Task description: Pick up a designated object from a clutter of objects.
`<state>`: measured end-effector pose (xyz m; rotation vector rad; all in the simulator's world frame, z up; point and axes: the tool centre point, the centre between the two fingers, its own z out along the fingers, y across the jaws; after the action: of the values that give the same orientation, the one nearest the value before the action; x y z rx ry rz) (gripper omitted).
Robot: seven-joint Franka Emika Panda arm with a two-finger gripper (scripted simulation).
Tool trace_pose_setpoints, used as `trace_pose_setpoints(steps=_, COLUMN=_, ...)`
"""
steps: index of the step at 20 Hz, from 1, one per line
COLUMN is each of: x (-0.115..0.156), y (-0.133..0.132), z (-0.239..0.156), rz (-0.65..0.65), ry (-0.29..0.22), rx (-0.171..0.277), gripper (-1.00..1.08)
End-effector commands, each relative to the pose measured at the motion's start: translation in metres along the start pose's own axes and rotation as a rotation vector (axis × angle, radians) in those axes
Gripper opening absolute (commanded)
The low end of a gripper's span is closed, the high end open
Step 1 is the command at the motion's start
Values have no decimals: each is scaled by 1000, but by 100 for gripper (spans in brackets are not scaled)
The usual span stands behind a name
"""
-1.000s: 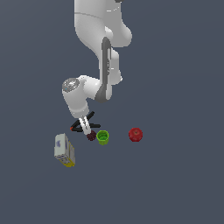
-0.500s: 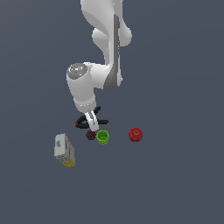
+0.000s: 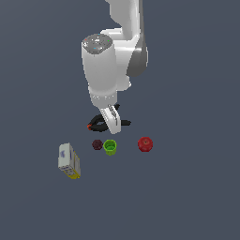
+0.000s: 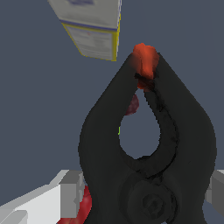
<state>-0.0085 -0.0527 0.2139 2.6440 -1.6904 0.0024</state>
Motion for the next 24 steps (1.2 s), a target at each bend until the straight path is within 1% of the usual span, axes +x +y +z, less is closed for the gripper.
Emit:
trace_pose_setpoints(steps=1, x=-11, y=-13, z=-26, rz=1, ry=1, rx=0, gripper=-100)
trace_pose_setpoints(steps=9, x=-45, y=-55, z=-102, rz=0, ry=0, rx=1, gripper=-100)
trace_pose_setpoints(steps=14, x=-64, y=-79, z=-144, rz=-1, ry=-1, rx=1, gripper=-100)
trace_pose_setpoints(steps=19, x=-76, y=-97, z=-173, rz=-1, ry=-2, rx=2, gripper=-100)
trace_pose_setpoints(steps=24, x=-83, y=-108, z=-191, rz=-2, ry=-3, rx=2, gripper=-100)
